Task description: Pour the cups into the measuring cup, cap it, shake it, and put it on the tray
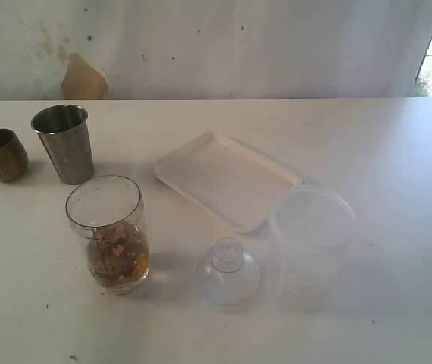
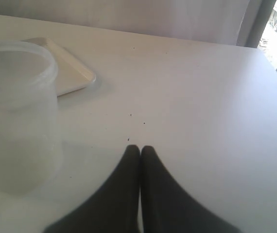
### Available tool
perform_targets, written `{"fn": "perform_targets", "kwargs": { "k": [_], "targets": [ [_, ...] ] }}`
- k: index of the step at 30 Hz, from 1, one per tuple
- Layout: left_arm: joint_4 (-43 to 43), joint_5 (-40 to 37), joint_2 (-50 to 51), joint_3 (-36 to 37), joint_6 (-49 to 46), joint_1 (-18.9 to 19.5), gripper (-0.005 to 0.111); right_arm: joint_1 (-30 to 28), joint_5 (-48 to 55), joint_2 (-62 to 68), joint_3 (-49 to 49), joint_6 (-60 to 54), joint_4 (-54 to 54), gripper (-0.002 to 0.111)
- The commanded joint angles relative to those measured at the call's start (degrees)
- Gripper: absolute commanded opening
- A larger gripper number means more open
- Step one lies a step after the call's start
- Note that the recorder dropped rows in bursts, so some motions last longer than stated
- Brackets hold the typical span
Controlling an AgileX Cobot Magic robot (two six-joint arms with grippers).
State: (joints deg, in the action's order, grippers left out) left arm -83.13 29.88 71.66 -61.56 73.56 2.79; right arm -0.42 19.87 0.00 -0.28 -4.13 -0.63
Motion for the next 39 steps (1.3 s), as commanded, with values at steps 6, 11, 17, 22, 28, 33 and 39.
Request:
{"fn": "perform_targets", "kwargs": {
  "k": [6,11,17,22,28,33,39],
  "targets": [
    [-16.82,2.96,-18.45,1.17,23.91,-0.11,0.0,-0.16,-0.17,0.0,0.28,-0.1,0.25,0.0],
    [-16.82,-12.8,-30.93,6.49,24.64,-0.11,0.0,-0.16,-0.17,0.0,0.28,-0.1,0.25,0.0],
    [-16.82,-22.18,-42.38,17.04,47.47,-0.11,0.0,-0.16,-0.17,0.0,0.28,-0.1,0.25,0.0],
    [-16.82,-25.25,-45.02,22.44,46.67,-0.11,0.0,-0.16,-0.17,0.0,0.28,-0.1,0.25,0.0],
    [-16.82,-25.7,-45.02,22.79,43.12,-0.11,0.0,-0.16,-0.17,0.0,0.28,-0.1,0.25,0.0],
    [-16.82,-25.42,-45.02,22.79,43.12,-0.11,0.0,-0.16,-0.17,0.0,0.28,-0.1,0.25,0.0],
    [-16.82,-25.42,-45.02,22.79,43.12,-0.11,0.0,-0.16,-0.17,0.0,0.28,-0.1,0.25,0.0]
  ]
}}
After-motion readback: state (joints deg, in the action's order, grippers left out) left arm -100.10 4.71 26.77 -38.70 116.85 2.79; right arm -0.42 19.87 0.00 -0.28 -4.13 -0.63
